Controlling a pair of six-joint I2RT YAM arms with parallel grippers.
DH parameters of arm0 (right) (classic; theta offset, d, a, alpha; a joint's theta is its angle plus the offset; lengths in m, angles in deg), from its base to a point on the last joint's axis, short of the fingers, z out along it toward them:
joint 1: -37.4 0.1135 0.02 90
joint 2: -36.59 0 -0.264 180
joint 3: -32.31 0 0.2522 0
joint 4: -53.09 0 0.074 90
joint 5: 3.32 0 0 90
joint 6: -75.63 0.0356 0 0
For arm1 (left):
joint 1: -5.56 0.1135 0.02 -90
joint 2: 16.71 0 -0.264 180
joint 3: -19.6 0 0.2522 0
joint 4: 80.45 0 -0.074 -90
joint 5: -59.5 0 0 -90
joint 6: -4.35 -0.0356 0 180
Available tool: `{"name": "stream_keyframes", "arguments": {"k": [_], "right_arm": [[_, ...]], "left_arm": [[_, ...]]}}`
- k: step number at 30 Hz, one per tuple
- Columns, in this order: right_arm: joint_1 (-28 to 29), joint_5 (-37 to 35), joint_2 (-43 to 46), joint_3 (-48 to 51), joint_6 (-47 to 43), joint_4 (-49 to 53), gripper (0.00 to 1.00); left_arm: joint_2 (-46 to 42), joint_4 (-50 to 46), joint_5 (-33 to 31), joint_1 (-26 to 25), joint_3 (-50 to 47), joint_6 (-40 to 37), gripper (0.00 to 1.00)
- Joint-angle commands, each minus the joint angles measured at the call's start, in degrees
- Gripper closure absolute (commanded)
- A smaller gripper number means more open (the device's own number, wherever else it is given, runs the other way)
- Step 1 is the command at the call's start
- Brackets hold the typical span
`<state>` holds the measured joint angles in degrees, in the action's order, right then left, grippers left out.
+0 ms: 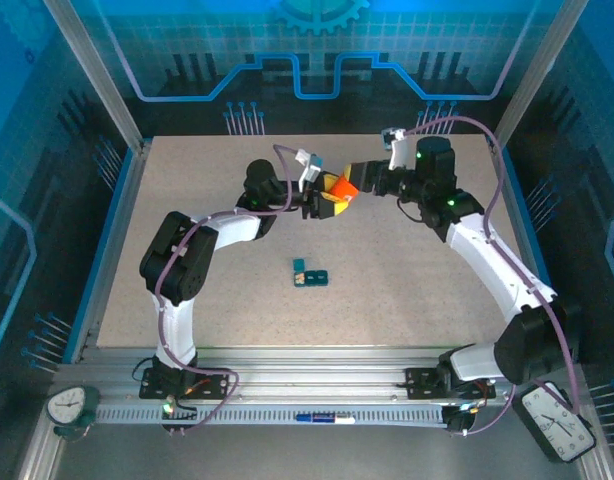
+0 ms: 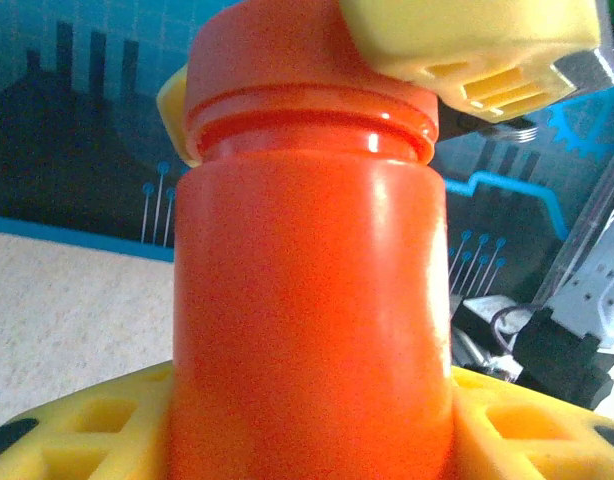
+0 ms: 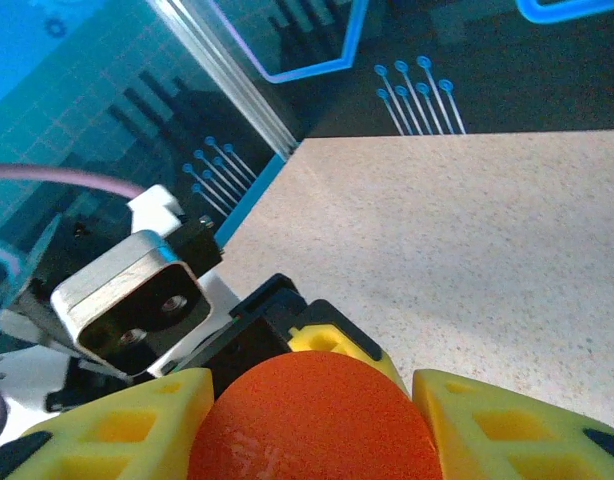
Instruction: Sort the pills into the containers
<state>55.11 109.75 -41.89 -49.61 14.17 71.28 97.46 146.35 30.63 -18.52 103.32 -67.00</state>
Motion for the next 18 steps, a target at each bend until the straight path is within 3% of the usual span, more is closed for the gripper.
{"name": "stream_keyframes", "arguments": {"k": [1, 6, 12, 16, 18], "right_arm": [[2.6, -6.6, 1.2, 5.0, 7.1, -1.7, 0.63], [4.9, -13.3, 2.5, 10.5, 15.8, -5.7, 0.63], [7.1, -17.7, 2.6, 11.1, 18.5, -4.8, 0.63], [7.0, -17.8, 2.3, 9.8, 18.5, -3.3, 0.60], [6.7, -17.5, 2.2, 8.3, 17.8, -1.8, 0.53]], "left_arm": [[-5.1, -1.0, -5.1, -0.9, -0.6, -6.5, 1.00], [-7.3, -6.7, -9.6, -2.4, -2.2, -14.2, 1.00], [-10.0, -18.2, -13.7, -4.5, -2.0, -25.4, 1.00], [-9.6, -17.9, -13.5, -4.7, -1.9, -24.7, 1.00], [-9.2, -17.6, -13.3, -4.7, -1.9, -23.9, 1.00]]}}
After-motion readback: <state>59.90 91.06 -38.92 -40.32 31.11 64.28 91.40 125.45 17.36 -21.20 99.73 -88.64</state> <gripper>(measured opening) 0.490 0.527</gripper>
